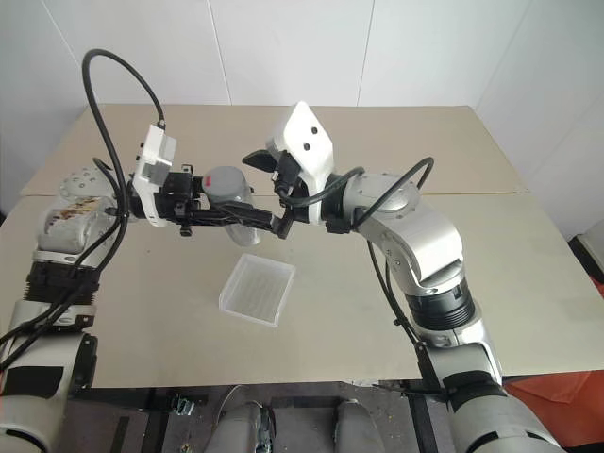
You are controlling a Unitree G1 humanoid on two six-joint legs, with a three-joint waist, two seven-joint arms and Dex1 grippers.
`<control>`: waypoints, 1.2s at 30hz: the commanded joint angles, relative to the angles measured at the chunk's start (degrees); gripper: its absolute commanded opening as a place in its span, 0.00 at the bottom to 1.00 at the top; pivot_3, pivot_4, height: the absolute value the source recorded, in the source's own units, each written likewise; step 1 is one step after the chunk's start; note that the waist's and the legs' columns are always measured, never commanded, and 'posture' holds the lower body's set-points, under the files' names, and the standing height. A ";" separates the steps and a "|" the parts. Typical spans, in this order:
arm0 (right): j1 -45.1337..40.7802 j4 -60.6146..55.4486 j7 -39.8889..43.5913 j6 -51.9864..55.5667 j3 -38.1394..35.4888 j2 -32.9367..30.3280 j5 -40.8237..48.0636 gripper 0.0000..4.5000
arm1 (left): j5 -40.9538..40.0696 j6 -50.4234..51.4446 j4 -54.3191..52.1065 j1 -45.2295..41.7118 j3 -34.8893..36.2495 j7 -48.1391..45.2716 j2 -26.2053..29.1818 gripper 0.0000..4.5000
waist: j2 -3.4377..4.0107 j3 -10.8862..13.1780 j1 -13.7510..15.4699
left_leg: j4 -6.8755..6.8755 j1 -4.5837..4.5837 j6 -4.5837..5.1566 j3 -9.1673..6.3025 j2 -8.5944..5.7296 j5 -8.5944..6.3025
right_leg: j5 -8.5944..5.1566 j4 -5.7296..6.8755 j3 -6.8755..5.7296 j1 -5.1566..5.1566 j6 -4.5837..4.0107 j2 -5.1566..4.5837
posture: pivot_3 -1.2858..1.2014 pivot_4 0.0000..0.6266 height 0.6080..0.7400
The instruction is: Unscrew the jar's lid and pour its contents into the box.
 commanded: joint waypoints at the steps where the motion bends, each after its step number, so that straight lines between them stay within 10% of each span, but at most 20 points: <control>1: -2.47 0.10 -1.52 1.29 0.25 0.91 -0.47 1.00 | -0.12 -0.92 -0.43 -1.66 0.45 -0.85 -0.30 0.45 | 0.00 0.00 -0.26 | 0.00 0.00 0.00 0.00 0.00 0.00 | 0.00 0.00 0.00 -0.01 0.00 0.00 | 0.52 0.24 1.00; 6: -3.68 2.21 -1.33 2.51 0.01 1.86 0.26 1.00 | 0.08 -1.06 -0.52 -1.42 0.39 -1.53 -0.21 0.45 | 0.00 0.00 -0.38 | -0.01 0.00 0.00 -0.01 0.00 0.00 | 0.00 0.00 0.01 -0.02 0.00 0.00 | 0.52 0.24 1.00; 13: -4.64 5.01 0.29 3.65 -0.17 2.39 0.95 0.61 | -0.08 -0.97 -1.45 -1.13 0.75 -1.67 0.22 0.45 | 0.00 0.00 -0.40 | -0.01 0.00 0.00 -0.01 0.01 0.00 | 0.00 0.00 0.01 -0.02 0.00 0.00 | 0.52 0.24 1.00; 18: -5.73 9.68 8.48 0.88 -2.61 2.39 5.36 0.61 | -1.36 -3.20 -2.91 0.58 1.95 -3.99 0.64 0.45 | 0.00 0.00 -0.40 | -0.01 0.00 0.00 -0.01 0.01 0.00 | 0.00 0.00 0.01 -0.02 0.00 0.00 | 0.52 0.24 1.00; 26: -11.69 29.37 49.58 -18.49 -0.48 -0.08 9.13 0.61 | -7.39 -1.54 -7.51 1.58 3.07 -11.22 2.35 0.45 | 0.01 0.01 -0.42 | 0.00 -0.03 0.02 -0.02 -0.01 -0.01 | 0.01 -0.04 0.02 -0.01 0.01 0.01 | 0.52 0.24 1.00; 34: -20.16 48.36 52.18 -30.69 3.38 5.24 7.36 0.61 | -8.83 0.07 -10.87 2.83 3.04 -11.29 3.00 0.45 | 0.03 0.02 -1.21 | -0.03 0.04 -0.02 -0.03 0.07 0.01 | 0.01 0.08 0.04 -0.04 0.01 0.07 | 0.52 0.24 1.00; 36: -20.49 49.74 52.17 -30.92 1.94 5.72 6.30 0.81 | -8.40 0.19 -10.71 3.32 3.19 -11.23 3.36 0.45 | 0.03 0.02 -1.07 | -0.02 0.01 -0.02 -0.03 0.06 0.01 | 0.01 0.12 0.03 -0.04 0.01 0.05 | 0.52 0.24 1.00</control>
